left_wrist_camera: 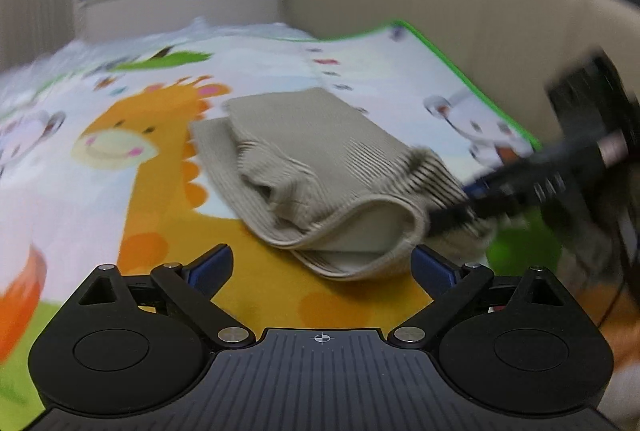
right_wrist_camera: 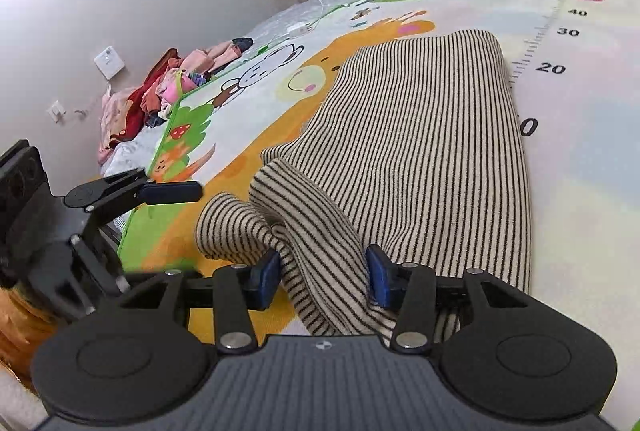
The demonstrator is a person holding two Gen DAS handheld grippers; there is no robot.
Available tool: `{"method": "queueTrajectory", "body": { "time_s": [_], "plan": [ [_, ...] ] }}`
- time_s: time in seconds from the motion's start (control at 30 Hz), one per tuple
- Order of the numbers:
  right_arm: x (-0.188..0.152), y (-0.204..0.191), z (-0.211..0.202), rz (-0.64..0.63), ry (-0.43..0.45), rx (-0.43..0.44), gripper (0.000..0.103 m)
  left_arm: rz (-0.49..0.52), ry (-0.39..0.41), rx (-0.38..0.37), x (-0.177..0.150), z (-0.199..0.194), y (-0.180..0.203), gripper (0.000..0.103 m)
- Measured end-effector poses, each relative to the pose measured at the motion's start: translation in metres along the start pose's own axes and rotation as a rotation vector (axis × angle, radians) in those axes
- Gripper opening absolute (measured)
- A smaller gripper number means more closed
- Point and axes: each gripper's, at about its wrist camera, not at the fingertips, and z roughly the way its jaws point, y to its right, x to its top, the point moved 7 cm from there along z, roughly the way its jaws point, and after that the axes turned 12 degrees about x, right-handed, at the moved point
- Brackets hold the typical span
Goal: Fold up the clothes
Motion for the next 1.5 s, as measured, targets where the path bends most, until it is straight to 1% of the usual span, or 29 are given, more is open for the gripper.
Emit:
{"method": "queueTrajectory", "body": {
  "time_s": [0.1, 0.13, 0.17, 0.2, 0.27, 0.3, 0.33, 0.37, 0.43, 0.5, 0.53, 0.57, 0.6, 0.67, 0.73, 0.77, 0.87, 0.93, 0.97, 1.03, 1.13, 1.2, 1.23, 1.3, 1.37, 1.43, 1.5],
  "plan": [
    [-0.005, -0.008, -0.004, -0.061, -0.011, -0.024, 0.045, 0.159, 0.035, -0.002, -0.001, 0.010, 0.027, 0.099],
    [-0.006, -0.013, -0.006, -0.090, -0.015, -0.036, 0.049, 0.211, 0.050, 0.008, -0.001, 0.016, 0.034, 0.099],
    [-0.008, -0.020, -0.010, -0.138, -0.015, -0.059, 0.052, 0.250, 0.060, 0.021, 0.000, 0.021, 0.040, 0.099],
    [-0.011, -0.028, -0.014, -0.218, -0.013, -0.099, 0.054, 0.265, 0.062, 0.032, 0.001, 0.027, 0.043, 0.099],
    [-0.018, -0.045, -0.021, -0.382, -0.010, -0.182, 0.066, 0.283, 0.062, 0.045, 0.004, 0.038, 0.048, 0.094],
    [-0.024, -0.053, -0.023, -0.489, -0.016, -0.231, 0.068, 0.253, 0.049, 0.032, 0.006, 0.042, 0.046, 0.091],
    [-0.031, -0.058, -0.022, -0.572, -0.028, -0.264, 0.072, 0.209, 0.032, 0.012, 0.009, 0.046, 0.043, 0.091],
    [-0.037, -0.060, -0.017, -0.623, -0.048, -0.288, 0.074, 0.165, 0.016, -0.005, 0.012, 0.049, 0.039, 0.091],
    [-0.048, -0.063, -0.008, -0.722, -0.085, -0.339, 0.074, 0.074, -0.012, -0.029, 0.016, 0.054, 0.031, 0.091],
    [-0.050, -0.057, 0.004, -0.780, -0.083, -0.412, 0.074, -0.012, -0.040, -0.052, 0.020, 0.059, 0.023, 0.091],
    [-0.050, -0.054, 0.009, -0.802, -0.080, -0.444, 0.073, -0.042, -0.051, -0.059, 0.020, 0.061, 0.020, 0.091],
    [-0.047, -0.051, 0.011, -0.788, -0.069, -0.452, 0.058, -0.059, -0.056, -0.062, 0.020, 0.062, 0.019, 0.091],
    [-0.043, -0.048, 0.012, -0.774, -0.059, -0.458, 0.049, -0.065, -0.058, -0.061, 0.019, 0.061, 0.018, 0.091],
    [-0.037, -0.048, 0.010, -0.745, -0.050, -0.438, 0.039, -0.071, -0.063, -0.056, 0.016, 0.059, 0.016, 0.092],
    [-0.036, -0.053, 0.002, -0.754, -0.053, -0.425, 0.033, -0.078, -0.065, -0.055, 0.014, 0.053, 0.012, 0.092],
    [-0.036, -0.056, -0.003, -0.756, -0.062, -0.416, 0.030, -0.091, -0.061, -0.065, 0.015, 0.048, 0.008, 0.092],
    [-0.033, -0.068, -0.020, -0.744, -0.095, -0.361, 0.029, -0.177, -0.028, -0.118, 0.025, 0.031, -0.008, 0.094],
    [-0.034, -0.078, -0.033, -0.751, -0.135, -0.311, 0.029, -0.272, 0.003, -0.141, 0.037, 0.022, -0.024, 0.094],
    [-0.036, -0.084, -0.040, -0.767, -0.157, -0.297, 0.029, -0.312, 0.018, -0.147, 0.043, 0.020, -0.031, 0.094],
    [-0.039, -0.095, -0.051, -0.786, -0.199, -0.277, 0.029, -0.347, 0.034, -0.136, 0.054, 0.024, -0.038, 0.090],
    [-0.036, -0.112, -0.066, -0.798, -0.246, -0.272, 0.028, -0.324, 0.018, -0.113, 0.062, 0.046, -0.035, 0.084],
    [-0.027, -0.125, -0.076, -0.804, -0.259, -0.285, 0.028, -0.283, -0.019, -0.107, 0.058, 0.067, -0.026, 0.080],
    [-0.015, -0.131, -0.080, -0.806, -0.253, -0.291, 0.028, -0.265, -0.042, -0.101, 0.054, 0.077, -0.024, 0.078],
    [0.015, -0.134, -0.082, -0.801, -0.229, -0.294, 0.028, -0.242, -0.080, -0.099, 0.046, 0.092, -0.021, 0.078],
    [0.045, -0.124, -0.072, -0.794, -0.224, -0.289, 0.029, -0.246, -0.101, -0.119, 0.038, 0.101, -0.022, 0.080],
    [0.069, -0.105, -0.052, -0.770, -0.235, -0.262, 0.031, -0.252, -0.109, -0.133, 0.034, 0.103, -0.025, 0.080],
    [0.083, -0.081, -0.026, -0.761, -0.252, -0.254, 0.032, -0.240, -0.113, -0.135, 0.030, 0.105, -0.027, 0.079]
  ]
}}
